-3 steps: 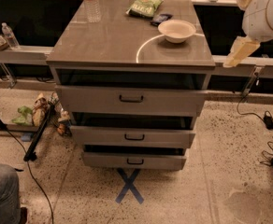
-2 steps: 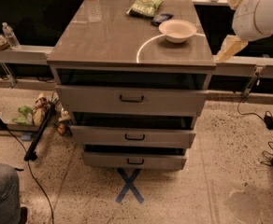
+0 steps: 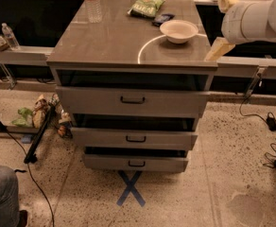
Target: Move paper bowl near water bottle
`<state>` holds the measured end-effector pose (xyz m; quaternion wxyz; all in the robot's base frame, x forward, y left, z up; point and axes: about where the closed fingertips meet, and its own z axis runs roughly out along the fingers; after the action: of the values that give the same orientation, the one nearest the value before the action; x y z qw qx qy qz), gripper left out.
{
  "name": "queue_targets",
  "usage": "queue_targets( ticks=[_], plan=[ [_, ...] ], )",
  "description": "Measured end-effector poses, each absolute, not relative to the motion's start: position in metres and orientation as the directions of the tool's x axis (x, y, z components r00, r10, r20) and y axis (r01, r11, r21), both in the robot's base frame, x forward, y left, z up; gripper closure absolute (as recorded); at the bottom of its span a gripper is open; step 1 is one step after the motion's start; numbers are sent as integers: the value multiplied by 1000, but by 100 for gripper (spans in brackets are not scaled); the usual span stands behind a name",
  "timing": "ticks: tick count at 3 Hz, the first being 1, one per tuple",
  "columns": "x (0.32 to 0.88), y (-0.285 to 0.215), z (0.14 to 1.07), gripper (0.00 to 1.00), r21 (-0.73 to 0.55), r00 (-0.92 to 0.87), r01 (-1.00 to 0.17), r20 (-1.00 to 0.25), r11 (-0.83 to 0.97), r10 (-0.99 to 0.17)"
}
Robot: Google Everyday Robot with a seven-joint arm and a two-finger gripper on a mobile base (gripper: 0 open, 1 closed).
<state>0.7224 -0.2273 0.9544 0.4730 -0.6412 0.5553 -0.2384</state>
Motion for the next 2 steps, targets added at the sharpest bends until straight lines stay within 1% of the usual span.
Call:
queue_targets(
  ticks=[1,2],
  plan=[
    [733,-223,952,0,-884,292,-465,-210,53,-933],
    [758,-223,954,0,-907,309,-420,-190,46,-932]
  ],
)
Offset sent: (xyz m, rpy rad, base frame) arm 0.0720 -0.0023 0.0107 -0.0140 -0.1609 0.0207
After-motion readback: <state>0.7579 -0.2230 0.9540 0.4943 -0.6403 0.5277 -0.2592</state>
